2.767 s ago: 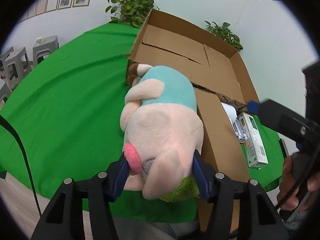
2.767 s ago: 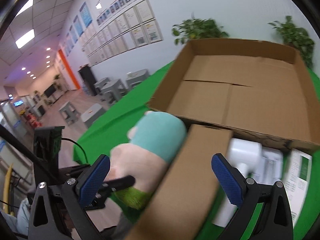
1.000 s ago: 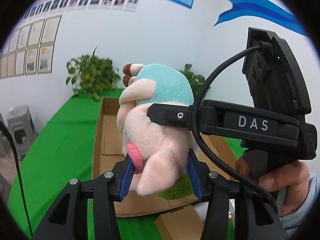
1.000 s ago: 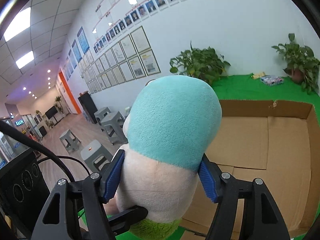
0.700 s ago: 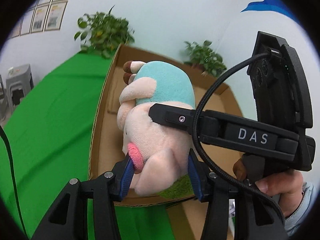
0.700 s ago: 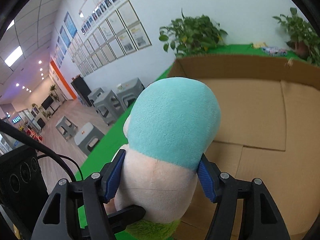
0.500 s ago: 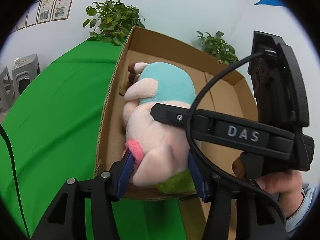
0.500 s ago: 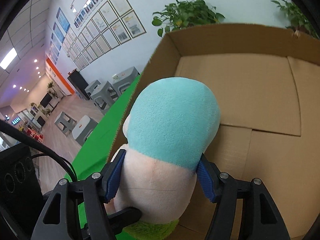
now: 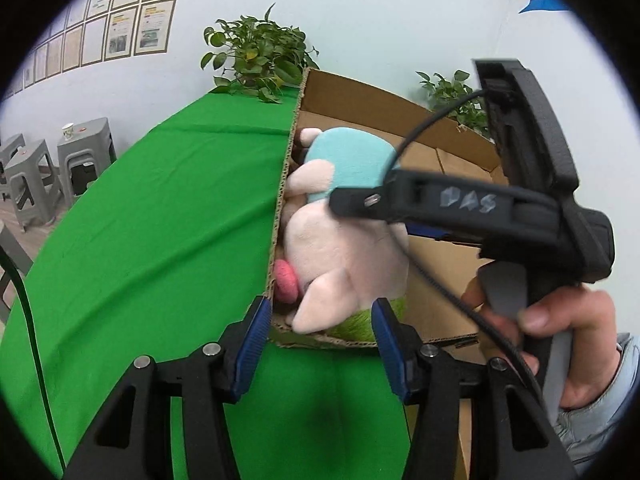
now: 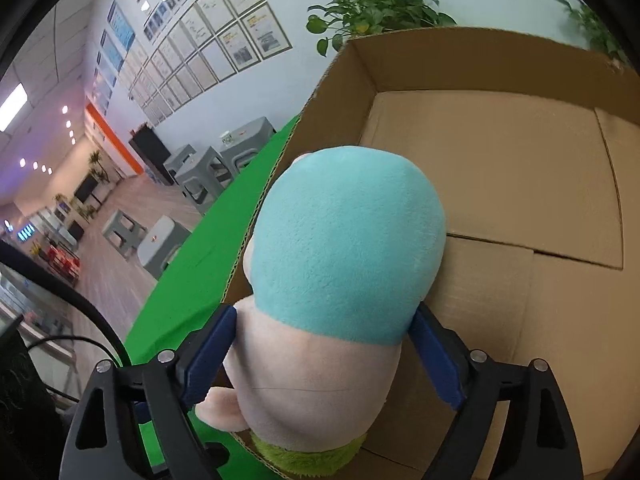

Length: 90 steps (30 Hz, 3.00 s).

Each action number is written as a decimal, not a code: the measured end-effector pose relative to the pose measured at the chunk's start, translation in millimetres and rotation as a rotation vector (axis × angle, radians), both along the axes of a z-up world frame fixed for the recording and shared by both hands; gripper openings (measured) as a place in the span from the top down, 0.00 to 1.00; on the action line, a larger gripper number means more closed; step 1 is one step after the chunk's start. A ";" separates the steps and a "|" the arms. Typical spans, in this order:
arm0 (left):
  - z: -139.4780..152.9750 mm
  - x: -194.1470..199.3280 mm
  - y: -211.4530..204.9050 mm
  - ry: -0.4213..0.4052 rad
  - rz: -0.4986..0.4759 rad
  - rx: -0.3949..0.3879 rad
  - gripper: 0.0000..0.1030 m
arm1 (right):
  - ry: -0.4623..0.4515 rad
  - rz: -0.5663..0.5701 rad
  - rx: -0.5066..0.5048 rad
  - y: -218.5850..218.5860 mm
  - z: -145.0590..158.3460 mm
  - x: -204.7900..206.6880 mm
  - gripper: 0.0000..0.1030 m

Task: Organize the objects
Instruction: 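Carry the plush toy into the open cardboard box and release it, then withdraw the left tool and move it to the long brown box, then grasp the long brown box with the left tool and lift it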

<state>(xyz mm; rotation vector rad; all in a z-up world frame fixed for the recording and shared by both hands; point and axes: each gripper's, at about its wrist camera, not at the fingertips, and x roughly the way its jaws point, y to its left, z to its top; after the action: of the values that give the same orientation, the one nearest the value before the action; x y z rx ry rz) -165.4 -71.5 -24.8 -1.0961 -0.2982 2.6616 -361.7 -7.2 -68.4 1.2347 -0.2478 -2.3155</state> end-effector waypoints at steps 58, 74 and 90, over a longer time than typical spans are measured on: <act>65.2 108.2 107.8 0.225 -0.041 -0.155 0.21 | 0.252 -0.333 0.222 198.5 85.9 346.2 0.01; 59.7 95.6 112.5 0.197 -0.038 -0.192 0.21 | 0.278 -0.318 0.163 218.0 81.9 338.8 0.01; 1.3 79.2 66.5 -0.111 -0.129 0.036 0.22 | 0.140 0.105 -0.086 189.5 33.3 358.1 0.01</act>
<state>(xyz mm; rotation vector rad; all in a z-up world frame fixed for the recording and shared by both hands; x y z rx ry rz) -86.3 -5.0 -23.5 -1.2114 -0.2850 2.4792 -3.6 182.3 -35.1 1.0143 -0.2262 -2.2644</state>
